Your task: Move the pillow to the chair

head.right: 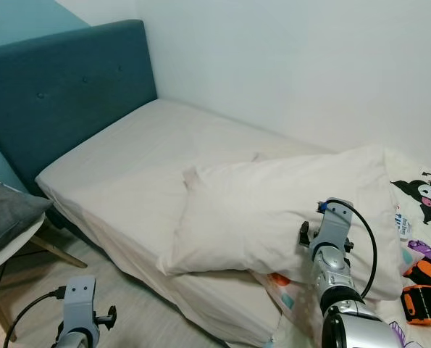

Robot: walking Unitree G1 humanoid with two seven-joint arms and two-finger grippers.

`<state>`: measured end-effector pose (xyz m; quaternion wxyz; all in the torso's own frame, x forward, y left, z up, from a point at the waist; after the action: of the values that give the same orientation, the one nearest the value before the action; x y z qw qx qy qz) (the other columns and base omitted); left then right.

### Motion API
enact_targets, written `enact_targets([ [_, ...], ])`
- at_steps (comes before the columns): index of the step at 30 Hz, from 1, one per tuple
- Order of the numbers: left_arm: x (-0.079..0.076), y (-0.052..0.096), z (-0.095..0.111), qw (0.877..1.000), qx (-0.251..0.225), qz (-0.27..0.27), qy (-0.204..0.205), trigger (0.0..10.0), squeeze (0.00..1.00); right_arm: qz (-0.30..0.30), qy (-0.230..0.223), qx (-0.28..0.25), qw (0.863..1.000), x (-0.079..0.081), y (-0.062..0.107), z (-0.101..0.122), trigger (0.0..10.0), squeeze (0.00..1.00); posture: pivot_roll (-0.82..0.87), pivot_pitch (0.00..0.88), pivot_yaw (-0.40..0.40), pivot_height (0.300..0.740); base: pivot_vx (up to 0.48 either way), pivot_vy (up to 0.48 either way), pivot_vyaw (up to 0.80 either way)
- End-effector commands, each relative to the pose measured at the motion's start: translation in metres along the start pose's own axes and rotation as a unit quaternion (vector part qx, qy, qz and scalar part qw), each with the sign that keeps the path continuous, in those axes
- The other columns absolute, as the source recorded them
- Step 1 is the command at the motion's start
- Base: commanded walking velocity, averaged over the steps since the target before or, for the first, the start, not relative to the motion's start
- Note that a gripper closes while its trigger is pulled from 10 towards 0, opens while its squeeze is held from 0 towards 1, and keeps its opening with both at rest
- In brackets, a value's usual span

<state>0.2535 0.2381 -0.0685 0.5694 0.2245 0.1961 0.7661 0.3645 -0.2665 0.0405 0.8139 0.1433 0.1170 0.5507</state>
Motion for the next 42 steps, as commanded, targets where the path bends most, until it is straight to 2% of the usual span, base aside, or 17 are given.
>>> enact_targets([
  [1, 0.001, -0.001, 0.003, 1.0, -0.007, -0.006, -0.017, 10.0, 0.0, -0.009, 0.018, 0.017, 1.0, -0.006, 0.001, -0.009, 10.0, 0.0, -0.18, 0.0, -0.001, 0.66, 0.0, 0.0, 0.0],
  [13, -0.001, -0.001, 0.006, 0.999, -0.015, -0.013, -0.025, 10.0, 0.0, -0.068, 0.046, -0.009, 0.997, -0.048, -0.003, 0.013, 10.0, 0.0, -0.18, 0.008, 0.001, 0.616, 0.0, 0.0, 0.0],
  [19, 0.0, -0.001, 0.007, 0.999, -0.018, -0.011, -0.028, 10.0, 0.0, -0.083, 0.048, -0.016, 0.995, -0.057, -0.002, 0.018, 10.0, 0.0, -0.18, 0.008, 0.001, 0.616, 0.0, 0.0, 0.0],
  [22, 0.002, -0.001, 0.009, 0.999, -0.021, -0.011, -0.031, 10.0, 0.0, -0.081, 0.024, -0.031, 0.996, -0.062, -0.003, 0.025, 10.0, 0.0, -0.18, 0.015, 0.006, 0.608, 0.0, 0.0, 0.0],
  [23, 0.002, -0.001, 0.009, 0.999, -0.022, -0.011, -0.032, 10.0, 0.0, -0.074, 0.003, -0.035, 0.997, -0.062, -0.003, 0.027, 10.0, 0.0, -0.18, 0.015, 0.006, 0.603, 0.0, 0.0, 0.0],
  [24, 0.003, -0.002, 0.009, 0.999, -0.023, -0.011, -0.033, 10.0, 0.0, -0.064, -0.042, -0.038, 0.996, -0.059, -0.003, 0.027, 10.0, 0.0, -0.18, 0.016, 0.009, 0.598, 0.0, 0.0, 0.0],
  [25, 0.003, -0.002, 0.009, 0.999, -0.023, -0.011, -0.033, 10.0, 0.0, -0.064, -0.042, -0.038, 0.996, -0.059, -0.003, 0.027, 10.0, 0.0, -0.18, 0.016, 0.009, 0.598, 0.0, 0.0, 0.0],
  [26, 0.003, -0.001, 0.009, 0.999, -0.023, -0.011, -0.034, 10.0, 0.0, -0.047, -0.114, -0.039, 0.992, -0.055, -0.004, 0.027, 10.0, 0.0, -0.18, 0.017, 0.009, 0.593, 0.0, 0.0, 0.0],
  [27, 0.003, -0.001, 0.009, 0.999, -0.023, -0.011, -0.034, 10.0, 0.0, -0.047, -0.114, -0.039, 0.992, -0.055, -0.004, 0.027, 10.0, 0.0, -0.18, 0.017, 0.009, 0.593, 0.0, 0.0, 0.0],
  [29, 0.002, -0.001, 0.009, 0.999, -0.023, -0.013, -0.036, 10.0, 0.0, -0.018, -0.227, -0.048, 0.972, -0.049, -0.004, 0.029, 10.0, 0.0, -0.18, 0.018, 0.01, 0.583, 0.0, 0.0, 0.0],
  [30, 0.002, -0.001, 0.009, 0.999, -0.024, -0.013, -0.037, 10.0, 0.0, -0.012, -0.252, -0.053, 0.966, -0.049, -0.004, 0.029, 10.0, 0.0, -0.18, 0.018, 0.01, 0.578, 0.0, 0.0, 0.0],
  [35, 0.002, -0.001, 0.009, 0.999, -0.025, -0.015, -0.041, 10.0, 0.0, -0.019, -0.285, -0.066, 0.956, -0.057, -0.004, 0.033, 10.0, 0.0, -0.18, 0.02, 0.012, 0.568, 0.0, 0.0, 0.0],
  [36, 0.001, -0.001, 0.01, 0.999, -0.025, -0.017, -0.045, 10.0, 0.0, -0.022, -0.312, -0.073, 0.947, -0.063, -0.003, 0.036, 10.0, 0.0, -0.19, 0.021, 0.014, 0.563, 0.0, 0.0, 0.0],
  [37, 0.001, -0.001, 0.01, 0.999, -0.025, -0.017, -0.045, 10.0, 0.0, -0.022, -0.312, -0.073, 0.947, -0.063, -0.003, 0.036, 10.0, 0.0, -0.19, 0.021, 0.014, 0.563, 0.0, 0.0, 0.0],
  [39, 0.0, -0.001, 0.009, 0.998, -0.025, -0.021, -0.049, 10.0, 0.0, -0.013, -0.403, -0.072, 0.912, -0.068, -0.003, 0.033, 10.0, 0.0, -0.19, 0.017, 0.012, 0.553, 0.0, 0.0, 0.0],
  [40, 0.0, -0.001, 0.009, 0.998, -0.025, -0.021, -0.049, 10.0, 0.0, -0.013, -0.403, -0.072, 0.912, -0.068, -0.003, 0.033, 10.0, 0.0, -0.19, 0.017, 0.012, 0.553, 0.0, 0.0, 0.0],
  [42, -0.001, -0.001, 0.01, 0.998, -0.026, -0.022, -0.051, 10.0, 0.0, 0.002, -0.461, -0.058, 0.886, -0.062, -0.003, 0.025, 10.0, 0.0, -0.19, 0.014, 0.011, 0.543, 0.0, 0.0, 0.0],
])
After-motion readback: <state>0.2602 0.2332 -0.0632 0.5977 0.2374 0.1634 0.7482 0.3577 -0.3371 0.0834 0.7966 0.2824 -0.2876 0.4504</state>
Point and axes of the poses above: a point about 5 cm out from each wrist's last joint towards the gripper, its own y axis pointing back from the gripper into the wrist, its own z axis along the axis of the wrist's last joint, x = y × z, the point moved 4 cm from there along -y, pointing out of the wrist towards the gripper, and after that the axes turned 1 degree about y, right-handed, at the moved point
